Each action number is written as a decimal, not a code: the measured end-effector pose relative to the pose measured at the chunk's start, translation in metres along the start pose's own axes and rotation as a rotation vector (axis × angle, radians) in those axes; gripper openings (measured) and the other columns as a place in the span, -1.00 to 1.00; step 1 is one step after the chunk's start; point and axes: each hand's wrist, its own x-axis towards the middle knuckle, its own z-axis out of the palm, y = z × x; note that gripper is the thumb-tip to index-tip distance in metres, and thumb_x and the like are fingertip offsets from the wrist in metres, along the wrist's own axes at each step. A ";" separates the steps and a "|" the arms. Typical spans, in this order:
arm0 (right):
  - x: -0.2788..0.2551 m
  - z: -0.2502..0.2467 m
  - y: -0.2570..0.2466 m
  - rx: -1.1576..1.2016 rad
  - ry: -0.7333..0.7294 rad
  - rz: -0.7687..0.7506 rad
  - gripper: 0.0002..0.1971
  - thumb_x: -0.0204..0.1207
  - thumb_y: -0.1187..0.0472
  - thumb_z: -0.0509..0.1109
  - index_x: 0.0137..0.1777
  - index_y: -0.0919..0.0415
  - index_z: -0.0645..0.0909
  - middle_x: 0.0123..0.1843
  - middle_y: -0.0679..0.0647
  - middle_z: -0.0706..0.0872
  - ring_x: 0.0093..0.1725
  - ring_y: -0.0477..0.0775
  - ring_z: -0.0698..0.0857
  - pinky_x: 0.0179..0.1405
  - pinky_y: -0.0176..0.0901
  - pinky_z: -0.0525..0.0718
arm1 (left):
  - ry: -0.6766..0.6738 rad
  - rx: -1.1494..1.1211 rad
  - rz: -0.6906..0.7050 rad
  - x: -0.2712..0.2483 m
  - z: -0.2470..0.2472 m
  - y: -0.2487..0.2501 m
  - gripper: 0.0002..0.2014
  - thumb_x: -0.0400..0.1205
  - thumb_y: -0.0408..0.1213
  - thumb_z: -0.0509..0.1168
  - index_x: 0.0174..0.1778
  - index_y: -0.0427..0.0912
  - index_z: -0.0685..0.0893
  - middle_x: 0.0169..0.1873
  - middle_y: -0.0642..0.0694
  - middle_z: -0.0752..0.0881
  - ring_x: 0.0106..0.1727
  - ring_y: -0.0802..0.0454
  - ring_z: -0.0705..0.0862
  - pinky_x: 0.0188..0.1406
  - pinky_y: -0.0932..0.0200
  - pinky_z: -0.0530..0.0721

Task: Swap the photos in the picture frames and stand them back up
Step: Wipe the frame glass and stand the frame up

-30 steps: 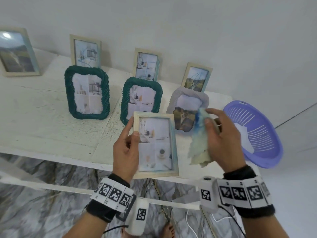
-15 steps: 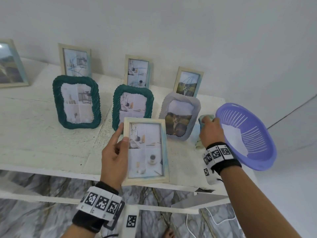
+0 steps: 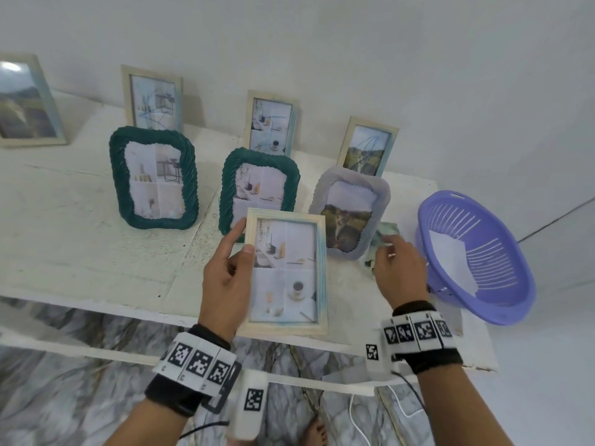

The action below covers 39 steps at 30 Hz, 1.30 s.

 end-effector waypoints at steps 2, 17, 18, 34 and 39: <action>-0.028 -0.003 -0.017 0.319 -0.053 0.050 -0.82 0.68 0.22 0.23 0.03 0.26 0.66 -0.14 0.17 0.76 -0.13 0.22 0.71 -0.19 -0.06 0.59 | 0.008 -0.005 -0.010 -0.001 0.003 0.002 -0.64 0.77 -0.25 0.17 0.46 0.18 0.53 -0.23 -0.18 0.62 -0.20 0.00 0.51 -0.15 0.11 0.51; -0.101 -0.002 -0.067 1.234 -0.539 0.134 -0.64 0.73 0.02 0.14 0.31 0.15 0.65 0.19 0.24 0.75 0.14 0.19 0.73 0.10 0.16 0.69 | -0.404 0.045 -0.276 -0.019 0.024 0.023 -0.42 0.41 0.37 0.24 0.35 0.37 0.40 0.17 0.40 0.63 0.07 0.55 0.65 0.35 0.26 0.56; -0.103 -0.002 -0.069 1.184 -0.542 0.062 -0.68 0.71 0.06 0.19 0.31 0.13 0.66 0.16 0.23 0.75 0.06 0.20 0.74 0.00 0.13 0.72 | -0.419 0.013 -0.296 -0.019 0.025 0.025 -0.34 0.38 0.45 0.24 0.37 0.29 0.46 0.17 0.29 0.69 0.10 0.44 0.70 0.39 0.07 0.58; -0.108 -0.011 -0.068 0.095 0.012 -0.441 -0.75 0.43 -0.06 0.37 0.06 -0.08 0.74 -0.42 -0.20 0.42 -0.44 -0.17 0.46 -0.50 -0.30 0.47 | -0.446 -0.020 -0.389 -0.017 0.013 0.031 -0.41 0.21 0.47 0.27 -0.02 0.14 0.68 -0.32 0.27 0.74 -0.19 0.29 0.72 0.00 0.00 0.66; -0.119 -0.015 -0.075 0.173 -0.116 -0.242 -0.72 0.64 -0.03 0.22 0.19 -0.10 0.72 -0.50 -0.05 0.71 -0.55 0.01 0.66 -0.52 -0.11 0.63 | -0.394 0.037 -0.328 -0.020 0.020 0.035 -0.27 0.29 0.41 0.30 0.31 0.06 0.59 -0.09 0.25 0.76 -0.11 0.34 0.73 -0.09 0.17 0.63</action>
